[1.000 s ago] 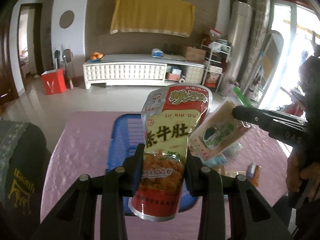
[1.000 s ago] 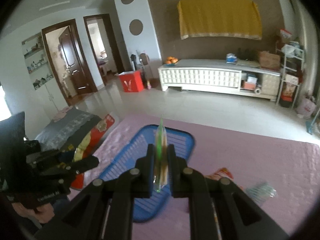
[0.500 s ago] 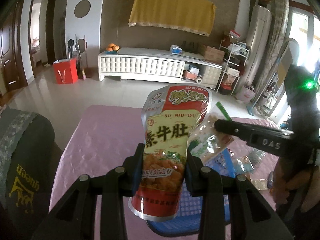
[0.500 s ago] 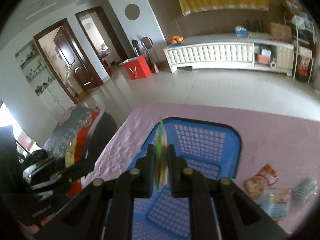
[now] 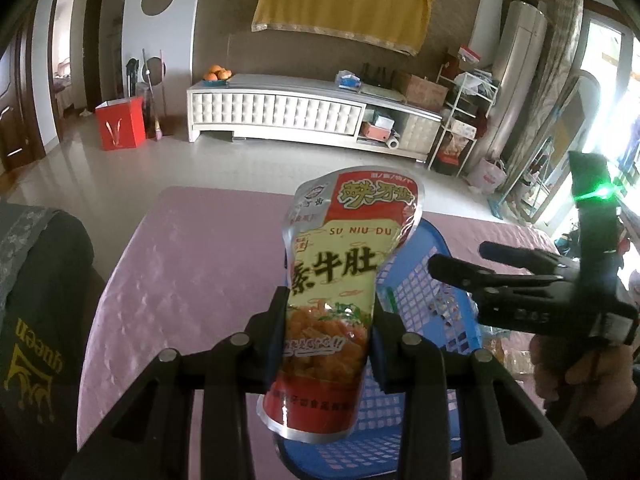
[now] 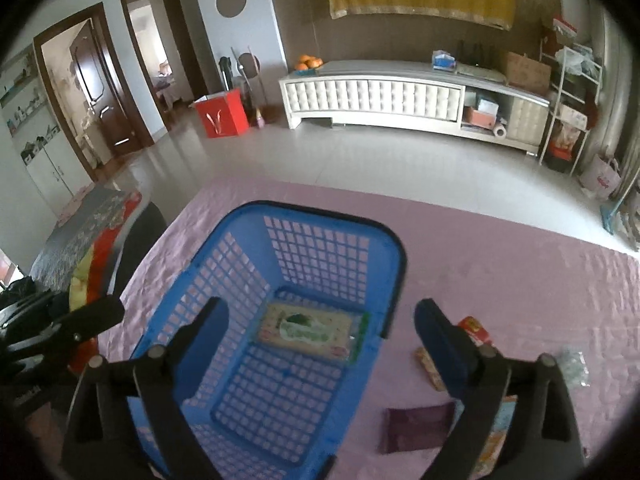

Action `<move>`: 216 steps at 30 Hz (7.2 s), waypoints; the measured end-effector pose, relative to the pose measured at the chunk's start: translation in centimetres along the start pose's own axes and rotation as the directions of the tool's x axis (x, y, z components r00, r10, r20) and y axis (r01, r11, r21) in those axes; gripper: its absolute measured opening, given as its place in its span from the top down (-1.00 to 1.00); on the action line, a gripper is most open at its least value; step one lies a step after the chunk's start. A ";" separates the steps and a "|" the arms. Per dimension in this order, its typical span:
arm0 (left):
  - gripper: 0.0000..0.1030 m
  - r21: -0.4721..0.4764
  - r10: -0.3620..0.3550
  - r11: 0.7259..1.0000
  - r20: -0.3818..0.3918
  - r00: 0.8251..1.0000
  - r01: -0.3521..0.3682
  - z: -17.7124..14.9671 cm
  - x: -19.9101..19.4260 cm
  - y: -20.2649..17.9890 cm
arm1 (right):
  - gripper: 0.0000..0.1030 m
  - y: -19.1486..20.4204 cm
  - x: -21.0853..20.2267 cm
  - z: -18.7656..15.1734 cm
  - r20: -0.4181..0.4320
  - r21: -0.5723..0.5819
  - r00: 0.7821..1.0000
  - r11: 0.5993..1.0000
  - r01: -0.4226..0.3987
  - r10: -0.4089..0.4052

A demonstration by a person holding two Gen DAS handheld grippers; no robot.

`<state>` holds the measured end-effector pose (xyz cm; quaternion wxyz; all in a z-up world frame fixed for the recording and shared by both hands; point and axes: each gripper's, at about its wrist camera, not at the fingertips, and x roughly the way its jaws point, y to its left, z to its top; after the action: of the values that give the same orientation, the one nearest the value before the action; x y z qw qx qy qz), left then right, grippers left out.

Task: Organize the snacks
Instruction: 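Lower the red pouch into the basket and open the left tool, then move both tools back over the remaining snacks on the table, then grasp the cartoon pastry bag with the left tool while the right tool grasps the light-blue bag, then carry both bags over the basket with both tools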

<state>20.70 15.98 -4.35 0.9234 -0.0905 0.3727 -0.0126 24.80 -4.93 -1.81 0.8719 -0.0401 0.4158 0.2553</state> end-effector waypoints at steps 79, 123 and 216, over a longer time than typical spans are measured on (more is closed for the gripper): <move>-0.37 0.279 -0.070 0.956 -0.088 0.994 0.092 -1.2 -3.8 -17.0 | -0.87 -9.3 -14.3 -6.1 0.088 0.128 0.985 0.982 0.137 -0.149; -0.37 0.284 -0.034 0.943 -0.438 0.898 0.175 -4.7 16.9 -28.5 | -0.94 -25.8 -2.4 -11.0 -0.224 0.245 0.966 0.952 0.185 -0.130; -0.39 0.249 -0.061 0.961 -0.218 0.974 0.116 -4.0 13.1 -26.7 | -0.40 -20.7 -3.8 -7.1 -0.179 -0.027 0.971 0.987 0.159 -0.161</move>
<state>28.60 -12.10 -11.43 0.8817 0.0168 0.4579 -0.1125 27.76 -26.45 -6.51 0.8480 -0.1018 0.4872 0.1822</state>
